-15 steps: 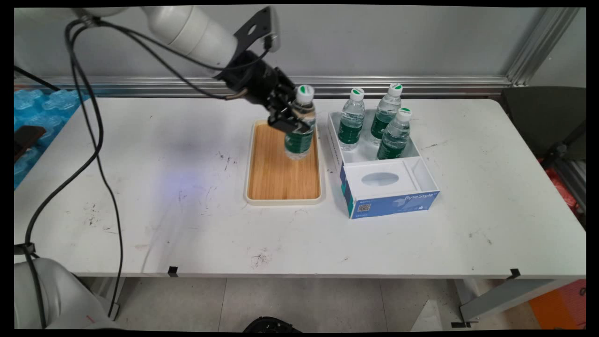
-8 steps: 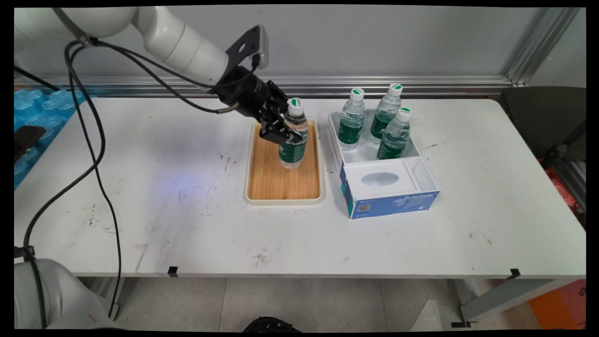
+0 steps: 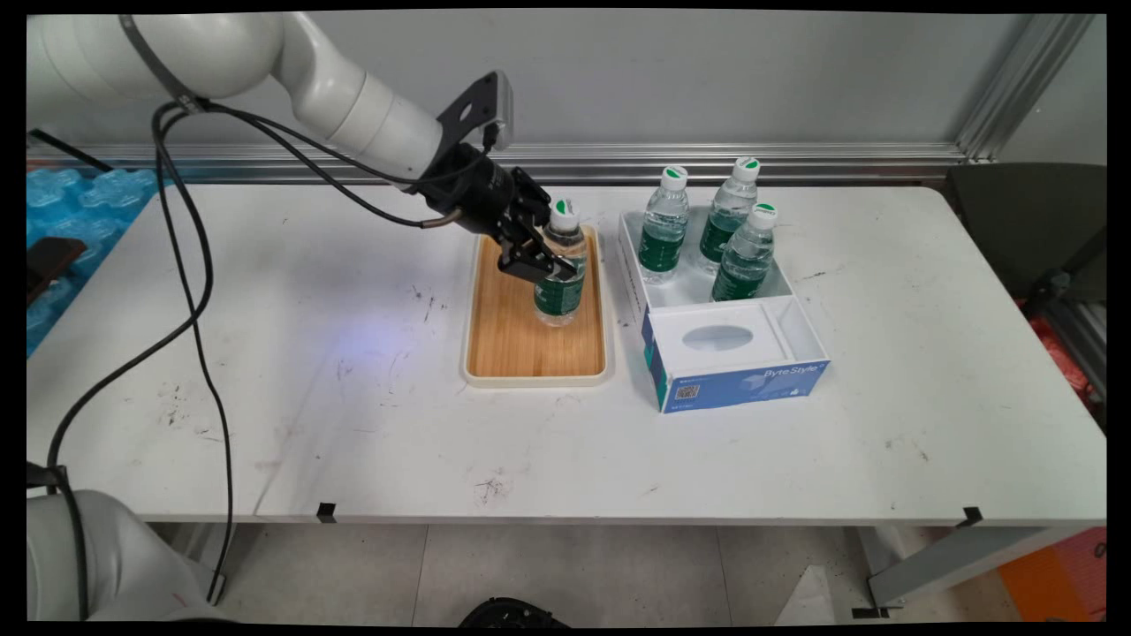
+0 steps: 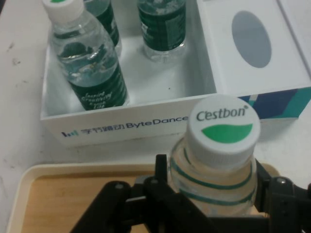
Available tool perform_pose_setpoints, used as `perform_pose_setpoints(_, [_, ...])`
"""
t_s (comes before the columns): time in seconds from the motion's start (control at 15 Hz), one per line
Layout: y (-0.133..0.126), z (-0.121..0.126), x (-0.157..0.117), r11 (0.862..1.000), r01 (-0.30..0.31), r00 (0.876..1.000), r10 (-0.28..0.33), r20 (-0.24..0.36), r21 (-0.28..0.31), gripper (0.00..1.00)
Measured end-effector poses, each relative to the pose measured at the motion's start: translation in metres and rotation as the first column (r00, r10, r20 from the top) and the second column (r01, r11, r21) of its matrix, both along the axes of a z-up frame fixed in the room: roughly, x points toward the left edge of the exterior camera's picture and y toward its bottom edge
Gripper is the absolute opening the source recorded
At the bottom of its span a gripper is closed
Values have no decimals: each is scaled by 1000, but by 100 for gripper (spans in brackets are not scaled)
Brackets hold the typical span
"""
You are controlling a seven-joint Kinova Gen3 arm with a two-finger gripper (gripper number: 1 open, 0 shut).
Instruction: Place the picked object on the tray
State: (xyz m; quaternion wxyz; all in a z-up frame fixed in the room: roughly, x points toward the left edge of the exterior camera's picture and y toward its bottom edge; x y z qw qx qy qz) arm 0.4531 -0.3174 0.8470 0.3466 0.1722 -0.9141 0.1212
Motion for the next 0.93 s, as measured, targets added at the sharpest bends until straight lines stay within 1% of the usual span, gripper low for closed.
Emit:
perform_pose_setpoints(0.47, [-8, -19, -5, 1000, 29, 999, -29, -17, -4, 0])
perform_pose_setpoints(0.93, [-14, -29, -9, 999, 50, 998, -50, -30, -9, 0])
